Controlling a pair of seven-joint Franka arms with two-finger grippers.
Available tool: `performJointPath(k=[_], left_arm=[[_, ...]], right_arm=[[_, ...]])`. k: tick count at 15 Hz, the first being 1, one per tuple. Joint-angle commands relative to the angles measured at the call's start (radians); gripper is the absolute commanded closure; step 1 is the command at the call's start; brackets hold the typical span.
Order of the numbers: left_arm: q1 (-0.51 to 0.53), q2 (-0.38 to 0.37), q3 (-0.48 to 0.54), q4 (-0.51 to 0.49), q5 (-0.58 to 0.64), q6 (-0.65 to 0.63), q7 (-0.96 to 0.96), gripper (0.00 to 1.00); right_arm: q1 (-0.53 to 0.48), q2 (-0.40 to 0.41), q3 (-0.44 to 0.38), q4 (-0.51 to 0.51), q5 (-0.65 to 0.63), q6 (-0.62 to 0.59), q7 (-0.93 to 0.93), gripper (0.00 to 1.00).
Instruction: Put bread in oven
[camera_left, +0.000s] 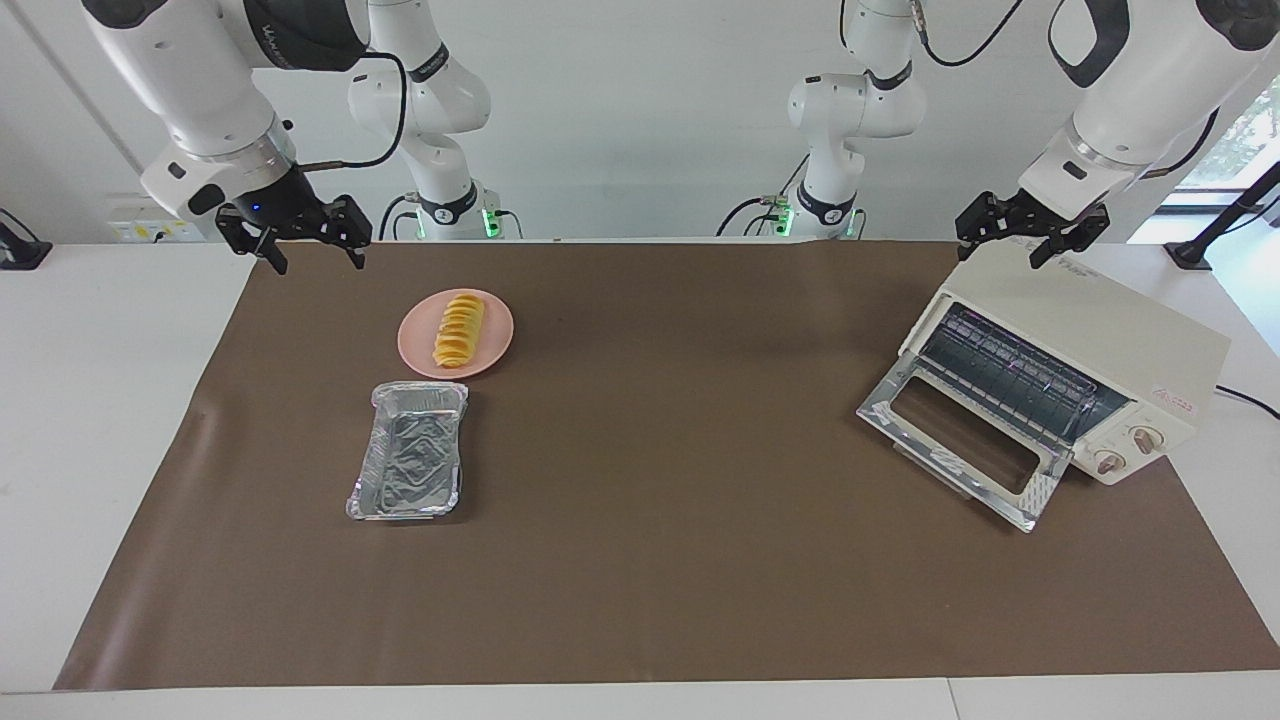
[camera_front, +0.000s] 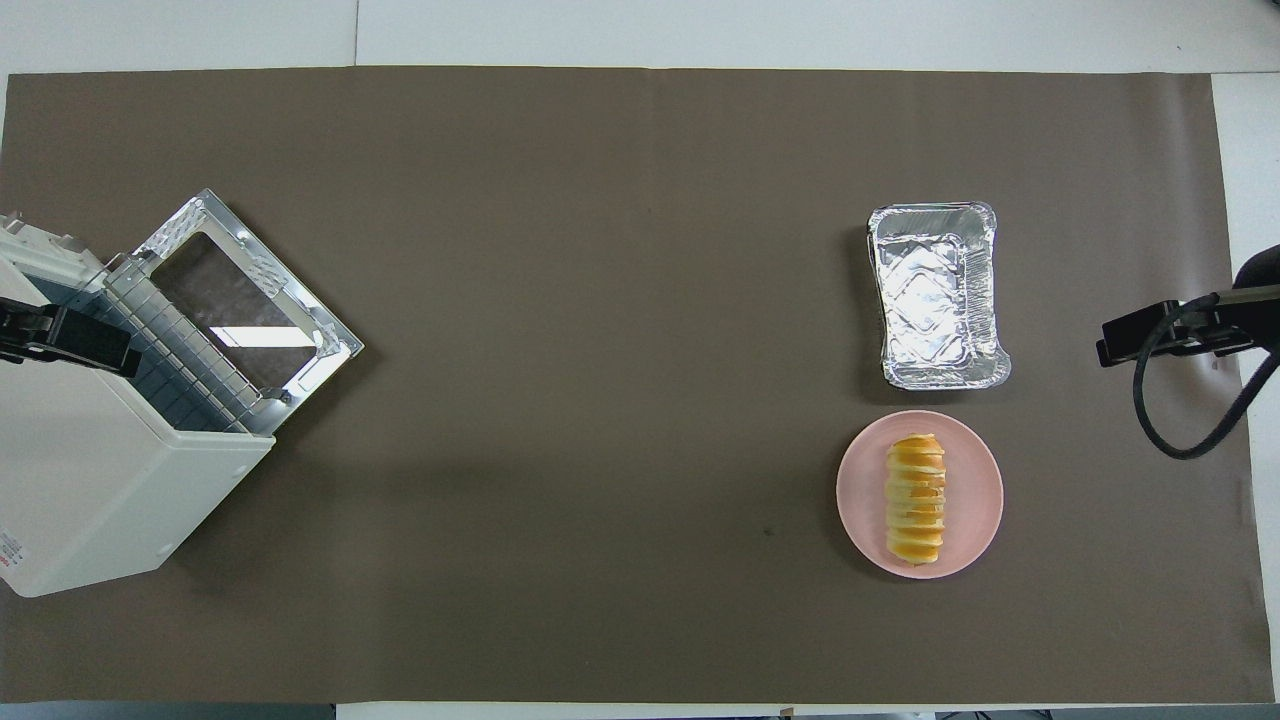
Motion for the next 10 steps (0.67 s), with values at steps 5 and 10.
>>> performJointPath(k=[5, 10], left_arm=[[0.005, -0.007, -0.004, 0.006, 0.015, -0.016, 0.003, 0.00], [0.005, -0.007, -0.004, 0.006, 0.015, -0.016, 0.003, 0.00]], right_arm=[[0.000, -0.031, 0.008, -0.048, -0.014, -0.013, -0.016, 0.00], [0.076, -0.160, 0.040, -0.318, 0.004, 0.120, 0.195, 0.00]])
